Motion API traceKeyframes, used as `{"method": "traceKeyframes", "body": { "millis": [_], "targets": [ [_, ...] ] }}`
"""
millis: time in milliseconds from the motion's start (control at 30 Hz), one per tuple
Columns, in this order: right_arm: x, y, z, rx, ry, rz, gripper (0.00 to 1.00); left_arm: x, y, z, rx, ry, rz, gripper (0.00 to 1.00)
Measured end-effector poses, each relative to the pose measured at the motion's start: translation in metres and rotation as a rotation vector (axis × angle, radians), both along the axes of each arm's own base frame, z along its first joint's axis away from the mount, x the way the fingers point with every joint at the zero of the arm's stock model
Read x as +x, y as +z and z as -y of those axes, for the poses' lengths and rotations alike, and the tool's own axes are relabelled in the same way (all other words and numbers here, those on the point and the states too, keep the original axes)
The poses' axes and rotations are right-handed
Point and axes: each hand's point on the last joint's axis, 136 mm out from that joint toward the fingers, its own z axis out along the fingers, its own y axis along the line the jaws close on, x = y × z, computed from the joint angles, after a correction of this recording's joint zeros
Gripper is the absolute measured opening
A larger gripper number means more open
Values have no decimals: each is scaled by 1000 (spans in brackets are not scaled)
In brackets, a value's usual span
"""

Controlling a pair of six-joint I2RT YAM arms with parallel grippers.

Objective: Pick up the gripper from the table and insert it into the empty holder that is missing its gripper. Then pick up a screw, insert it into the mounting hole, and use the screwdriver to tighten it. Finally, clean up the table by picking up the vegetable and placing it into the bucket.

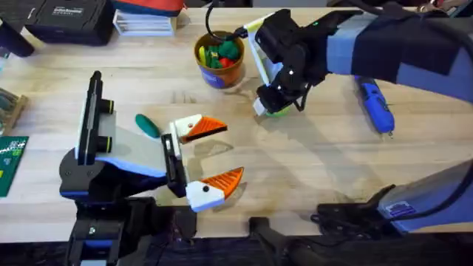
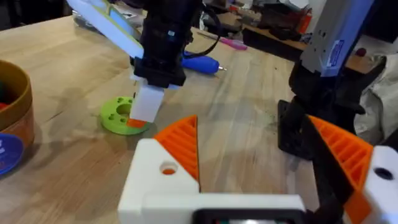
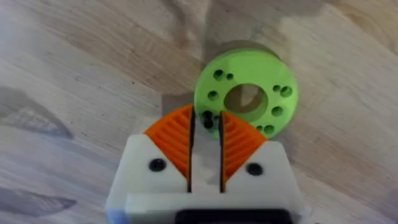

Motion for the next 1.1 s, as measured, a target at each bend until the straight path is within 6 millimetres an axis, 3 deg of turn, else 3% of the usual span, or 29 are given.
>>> {"method": "traceKeyframes", "body": {
  "millis": [333,767,900,1100],
  "targets": [
    [2,0,0,-3,-1,9,11,0,0,0,0,0,-1,985],
    [4,4,-1,3,-1,17,6,0,0,0,0,0,-1,985],
    [8,25,-4,11,-1,29,6,0,0,0,0,0,-1,985],
    [16,86,-11,42,1,74,5,0,0,0,0,0,0,985]
  ]
}}
